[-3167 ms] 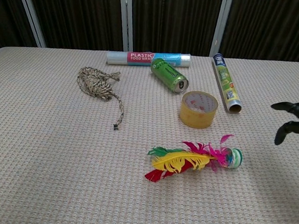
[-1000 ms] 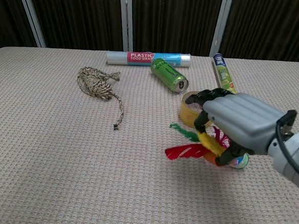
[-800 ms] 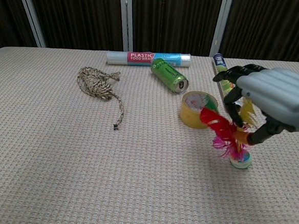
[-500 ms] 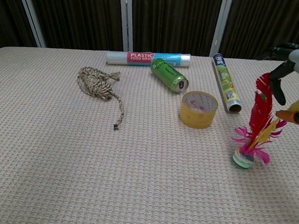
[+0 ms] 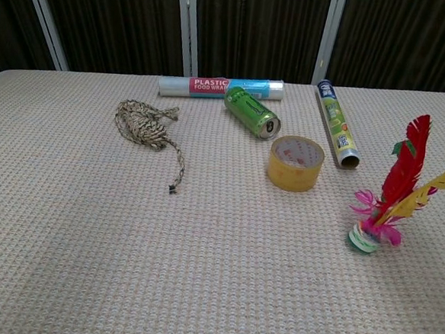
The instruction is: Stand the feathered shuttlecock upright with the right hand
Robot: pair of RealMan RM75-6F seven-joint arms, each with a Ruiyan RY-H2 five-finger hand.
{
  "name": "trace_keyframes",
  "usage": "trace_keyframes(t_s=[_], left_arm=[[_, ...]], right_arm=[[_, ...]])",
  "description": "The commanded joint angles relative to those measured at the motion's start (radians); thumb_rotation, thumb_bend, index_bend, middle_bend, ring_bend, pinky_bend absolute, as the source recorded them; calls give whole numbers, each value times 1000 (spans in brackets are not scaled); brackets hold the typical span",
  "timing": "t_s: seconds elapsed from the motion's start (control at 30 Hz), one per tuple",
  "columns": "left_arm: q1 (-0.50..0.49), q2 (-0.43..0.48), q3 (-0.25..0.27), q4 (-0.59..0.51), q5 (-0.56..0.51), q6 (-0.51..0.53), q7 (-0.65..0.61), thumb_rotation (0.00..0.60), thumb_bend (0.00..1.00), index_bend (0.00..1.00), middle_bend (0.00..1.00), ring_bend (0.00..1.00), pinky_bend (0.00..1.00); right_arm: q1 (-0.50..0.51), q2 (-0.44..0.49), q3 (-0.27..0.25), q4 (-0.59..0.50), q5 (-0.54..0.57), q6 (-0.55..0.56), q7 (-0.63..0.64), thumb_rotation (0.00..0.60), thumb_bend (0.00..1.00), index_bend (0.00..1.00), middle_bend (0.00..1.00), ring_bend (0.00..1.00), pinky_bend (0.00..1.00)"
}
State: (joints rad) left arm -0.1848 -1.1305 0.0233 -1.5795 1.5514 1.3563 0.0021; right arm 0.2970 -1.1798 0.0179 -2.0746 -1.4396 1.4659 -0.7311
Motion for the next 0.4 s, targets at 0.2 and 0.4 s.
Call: trace_keyframes(t_s=[0.2, 0.4], left_arm=[[8, 14, 15, -2, 39, 26, -26, 600, 245, 0, 0, 0, 0], [18, 19, 25, -8, 65, 52, -24, 600, 249, 0, 0, 0, 0]], right_arm=[[-132, 107, -93, -117, -155, 138, -49, 600, 185, 0, 0, 0, 0], [-199, 140, -112, -75, -134, 185, 54, 600, 185, 0, 0, 0, 0]])
